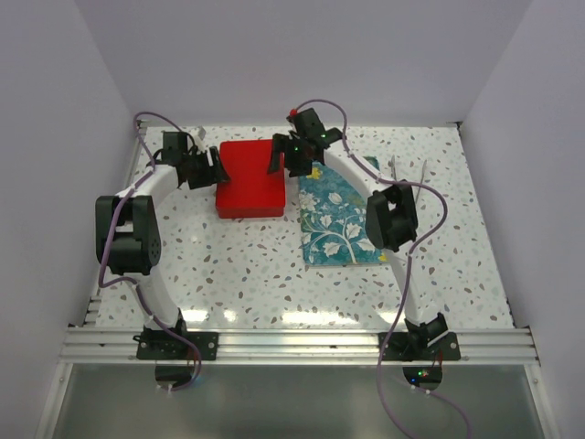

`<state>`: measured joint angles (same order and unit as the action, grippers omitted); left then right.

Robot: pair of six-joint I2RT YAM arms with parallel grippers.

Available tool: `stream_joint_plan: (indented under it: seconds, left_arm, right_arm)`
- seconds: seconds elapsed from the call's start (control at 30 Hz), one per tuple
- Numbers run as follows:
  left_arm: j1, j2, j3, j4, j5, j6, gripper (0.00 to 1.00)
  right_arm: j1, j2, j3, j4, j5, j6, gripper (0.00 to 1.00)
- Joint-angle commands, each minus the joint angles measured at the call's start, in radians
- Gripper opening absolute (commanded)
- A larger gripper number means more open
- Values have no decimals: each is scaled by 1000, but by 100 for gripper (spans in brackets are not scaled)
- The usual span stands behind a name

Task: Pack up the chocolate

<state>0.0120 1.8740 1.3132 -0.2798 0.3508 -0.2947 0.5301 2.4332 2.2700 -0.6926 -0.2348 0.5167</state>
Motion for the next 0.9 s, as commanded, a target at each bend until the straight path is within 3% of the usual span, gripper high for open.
stream_joint_plan:
  seconds: [0.0,0.87]
  left_arm:
    - [-3,-26,35,-9,-10,19,73]
    - [-3,-32,31,4,8,17,77]
  right_arm:
    - [4,-98,-10,59,-38,31,78]
    - [30,-54,0,45,-43,23,77]
